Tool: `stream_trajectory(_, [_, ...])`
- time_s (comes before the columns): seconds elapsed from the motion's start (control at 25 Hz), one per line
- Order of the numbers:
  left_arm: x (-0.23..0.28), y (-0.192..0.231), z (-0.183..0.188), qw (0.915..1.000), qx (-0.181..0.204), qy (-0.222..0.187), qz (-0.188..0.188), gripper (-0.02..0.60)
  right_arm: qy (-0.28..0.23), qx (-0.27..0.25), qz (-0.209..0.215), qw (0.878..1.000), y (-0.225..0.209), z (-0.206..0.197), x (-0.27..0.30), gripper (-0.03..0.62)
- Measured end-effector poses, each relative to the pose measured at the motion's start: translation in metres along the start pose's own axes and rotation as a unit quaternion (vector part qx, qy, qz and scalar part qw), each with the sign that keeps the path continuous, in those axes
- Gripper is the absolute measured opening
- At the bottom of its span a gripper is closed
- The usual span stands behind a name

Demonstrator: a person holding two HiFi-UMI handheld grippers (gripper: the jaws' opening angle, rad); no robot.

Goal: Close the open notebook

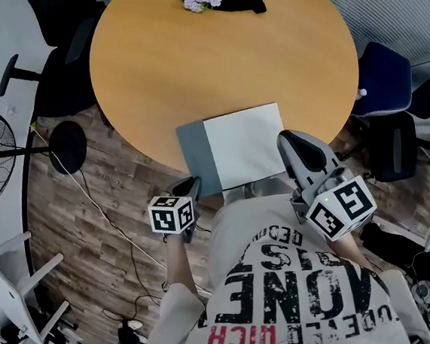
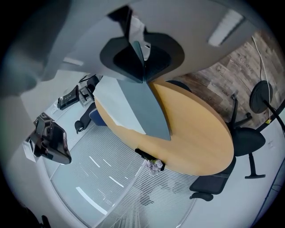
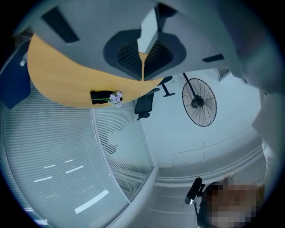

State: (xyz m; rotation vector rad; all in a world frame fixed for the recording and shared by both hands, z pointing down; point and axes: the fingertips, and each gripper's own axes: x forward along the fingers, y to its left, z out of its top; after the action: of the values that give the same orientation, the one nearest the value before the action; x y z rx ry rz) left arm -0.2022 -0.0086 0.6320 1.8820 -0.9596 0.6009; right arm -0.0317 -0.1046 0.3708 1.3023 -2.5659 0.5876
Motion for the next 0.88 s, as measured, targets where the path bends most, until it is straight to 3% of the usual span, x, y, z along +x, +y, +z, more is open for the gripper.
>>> stream_trajectory(0.28, [-0.003, 0.001, 0.001, 0.9995, -0.029, -0.010, 0.006, 0.021, 0.003, -0.002, 0.008, 1.000, 0.003, -0.002, 0.004, 0.020])
stream_trajectory(0.88, [-0.026, -0.014, 0.014, 0.9990, -0.014, -0.023, 0.036, 0.021, -0.010, 0.002, 0.025, 1.000, -0.001, 0.001, -0.008, 0.020])
